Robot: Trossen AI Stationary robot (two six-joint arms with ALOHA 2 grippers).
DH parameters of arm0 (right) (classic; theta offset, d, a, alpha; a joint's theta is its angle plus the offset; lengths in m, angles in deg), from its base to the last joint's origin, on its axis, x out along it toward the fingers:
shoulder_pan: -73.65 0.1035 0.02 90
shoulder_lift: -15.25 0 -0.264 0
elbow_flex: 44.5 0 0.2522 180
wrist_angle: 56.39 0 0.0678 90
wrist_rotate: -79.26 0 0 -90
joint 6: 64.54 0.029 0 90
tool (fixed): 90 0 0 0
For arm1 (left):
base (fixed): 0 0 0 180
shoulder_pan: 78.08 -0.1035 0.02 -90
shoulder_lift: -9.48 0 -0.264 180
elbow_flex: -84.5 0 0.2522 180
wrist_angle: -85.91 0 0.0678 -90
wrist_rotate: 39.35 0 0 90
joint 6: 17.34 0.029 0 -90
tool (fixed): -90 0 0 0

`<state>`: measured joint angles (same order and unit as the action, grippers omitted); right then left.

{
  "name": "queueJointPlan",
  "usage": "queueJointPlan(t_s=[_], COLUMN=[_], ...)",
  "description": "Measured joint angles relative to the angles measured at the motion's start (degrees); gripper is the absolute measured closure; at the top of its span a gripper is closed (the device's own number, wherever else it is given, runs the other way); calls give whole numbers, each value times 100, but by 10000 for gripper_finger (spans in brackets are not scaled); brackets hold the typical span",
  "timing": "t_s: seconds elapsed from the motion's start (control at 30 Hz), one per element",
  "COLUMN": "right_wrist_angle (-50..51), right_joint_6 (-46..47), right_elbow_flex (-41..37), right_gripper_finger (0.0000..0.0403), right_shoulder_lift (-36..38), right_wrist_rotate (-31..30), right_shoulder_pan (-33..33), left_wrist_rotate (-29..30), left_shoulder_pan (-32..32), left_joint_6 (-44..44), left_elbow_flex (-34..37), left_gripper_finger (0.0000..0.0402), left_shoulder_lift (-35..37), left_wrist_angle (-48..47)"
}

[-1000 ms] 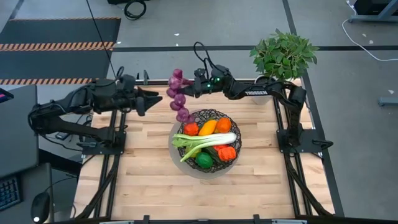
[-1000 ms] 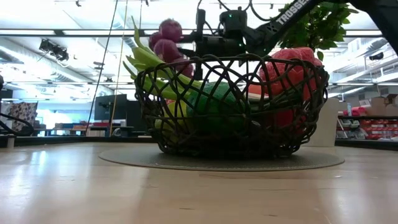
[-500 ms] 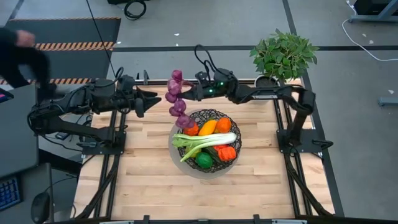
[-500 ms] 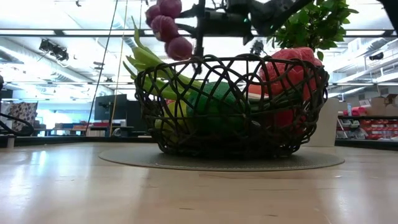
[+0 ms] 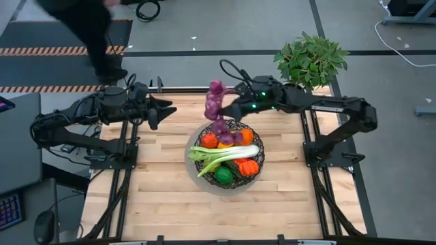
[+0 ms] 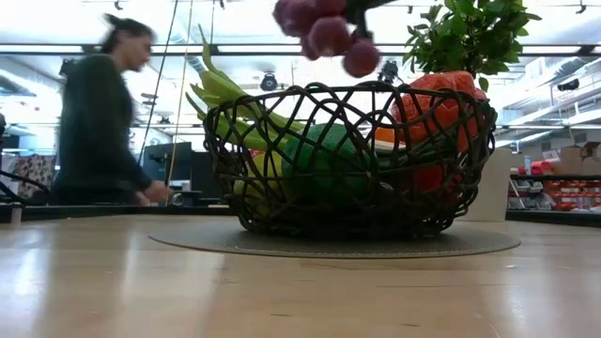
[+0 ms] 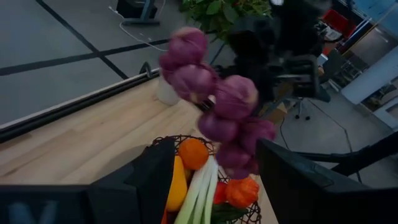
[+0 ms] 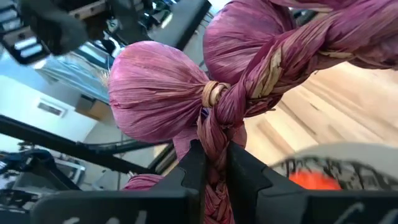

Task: Build produce basket
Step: Put the purple garlic into the black wire basket

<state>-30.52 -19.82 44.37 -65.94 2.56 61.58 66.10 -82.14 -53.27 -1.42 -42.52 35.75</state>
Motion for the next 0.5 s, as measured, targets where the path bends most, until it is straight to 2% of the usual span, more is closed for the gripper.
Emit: queueJointPlan(t_s=[0.17,0.33,0.5], right_wrist_angle=[565,636,1164], right_joint_6=[411,893,1353], right_elbow_flex=[0,0,-4], right_gripper_finger=[355,355,355], right_shoulder_lift=[186,84,-30], right_wrist_rotate=[-449,-538,-738], right_shoulder_pan=[543,975,1224], left_wrist_rotate=[97,214,214], left_shoulder_pan=[0,0,0], left_joint_6=[33,20,-99], left_elbow_flex=[4,4,4], left_gripper_finger=[170,170,170], left_shoulder_lift=[-16,-14,-14], left_wrist_angle=[3,8,15])
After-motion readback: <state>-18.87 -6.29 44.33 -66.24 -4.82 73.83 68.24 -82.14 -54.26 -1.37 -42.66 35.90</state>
